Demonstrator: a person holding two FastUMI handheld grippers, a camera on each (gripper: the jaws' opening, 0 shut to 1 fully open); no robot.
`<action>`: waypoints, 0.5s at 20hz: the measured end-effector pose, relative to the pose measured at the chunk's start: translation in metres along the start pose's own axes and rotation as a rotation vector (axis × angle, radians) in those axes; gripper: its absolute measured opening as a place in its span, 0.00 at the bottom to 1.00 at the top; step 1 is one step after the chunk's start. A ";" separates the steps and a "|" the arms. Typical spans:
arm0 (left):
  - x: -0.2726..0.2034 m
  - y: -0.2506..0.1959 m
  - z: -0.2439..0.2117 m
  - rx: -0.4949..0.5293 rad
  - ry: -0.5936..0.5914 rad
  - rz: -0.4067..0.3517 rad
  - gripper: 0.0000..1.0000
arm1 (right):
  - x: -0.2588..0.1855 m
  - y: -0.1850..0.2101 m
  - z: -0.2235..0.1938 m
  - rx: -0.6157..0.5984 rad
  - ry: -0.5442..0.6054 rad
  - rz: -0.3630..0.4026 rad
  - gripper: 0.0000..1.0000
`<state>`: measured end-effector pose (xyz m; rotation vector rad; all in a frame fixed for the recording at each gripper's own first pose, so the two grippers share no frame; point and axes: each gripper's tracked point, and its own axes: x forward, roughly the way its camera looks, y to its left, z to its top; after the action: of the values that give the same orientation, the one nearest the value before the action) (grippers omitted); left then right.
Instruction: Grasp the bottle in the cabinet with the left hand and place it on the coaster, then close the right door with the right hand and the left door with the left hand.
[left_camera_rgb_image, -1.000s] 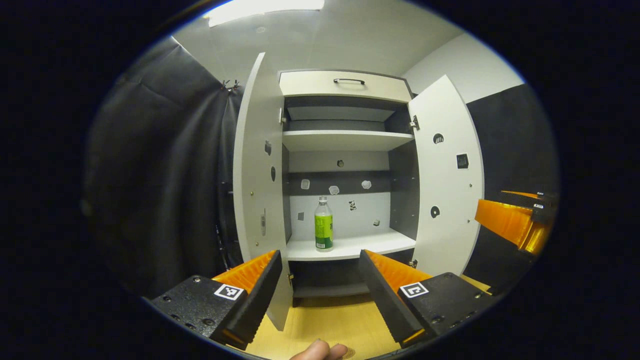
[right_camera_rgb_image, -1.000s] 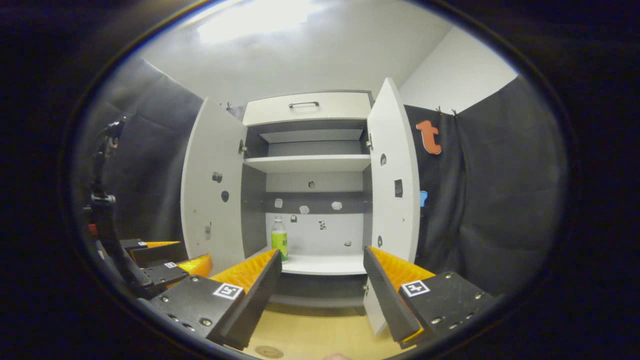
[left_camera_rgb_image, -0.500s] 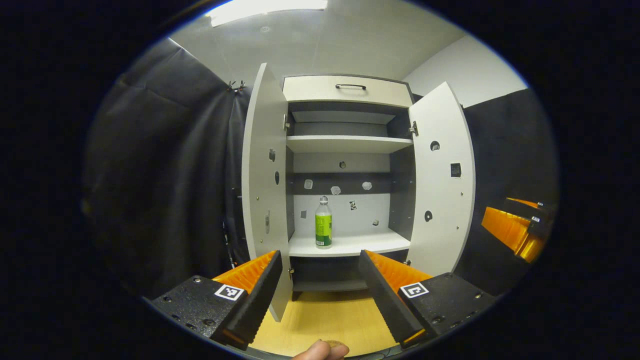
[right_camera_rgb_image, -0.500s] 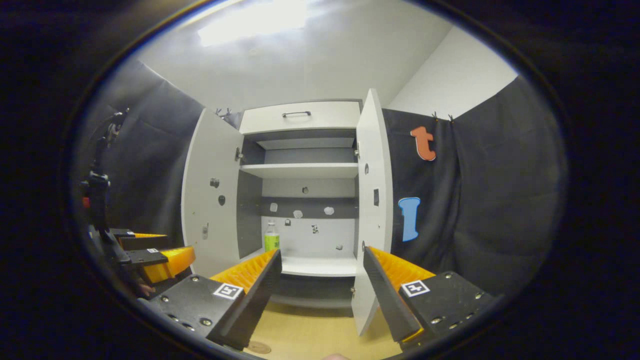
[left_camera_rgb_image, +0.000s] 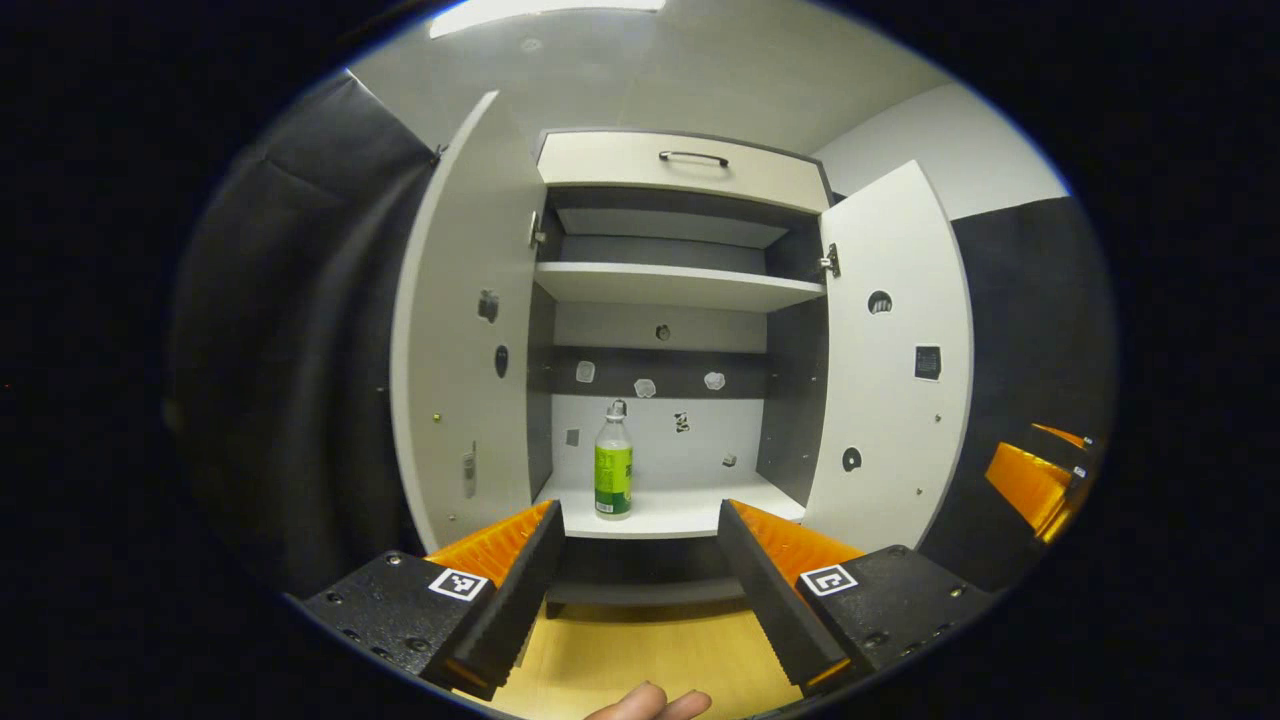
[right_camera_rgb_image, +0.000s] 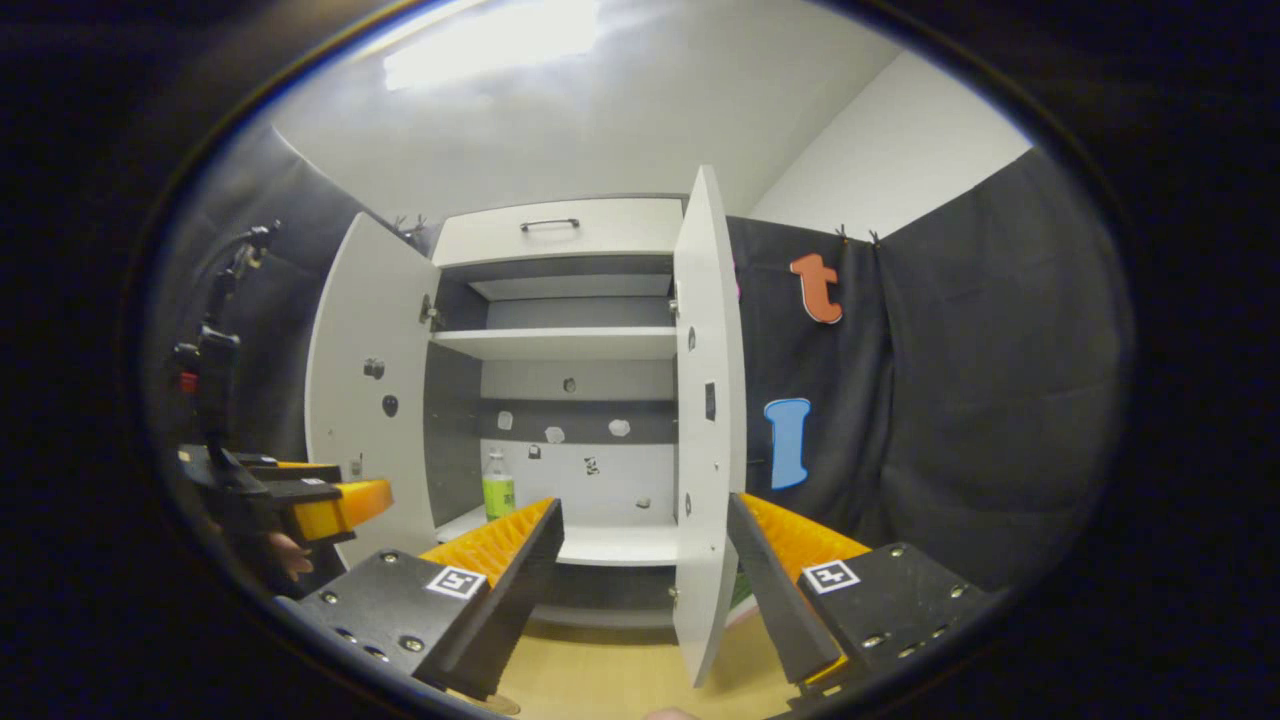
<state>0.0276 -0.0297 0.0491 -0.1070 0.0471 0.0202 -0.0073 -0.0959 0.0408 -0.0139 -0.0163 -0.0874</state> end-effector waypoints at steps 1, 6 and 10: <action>0.016 0.001 -0.001 0.003 -0.005 -0.005 0.98 | 0.005 0.004 -0.001 -0.001 -0.009 0.019 0.99; 0.101 0.005 -0.022 0.055 0.011 -0.007 0.98 | 0.033 0.010 -0.006 0.014 -0.036 0.051 0.96; 0.172 0.013 -0.032 0.029 0.007 -0.016 0.98 | 0.053 0.009 -0.012 0.002 -0.035 0.029 0.99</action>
<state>0.1976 -0.0176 0.0077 -0.0782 0.0539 0.0035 0.0466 -0.0921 0.0300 -0.0136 -0.0514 -0.0579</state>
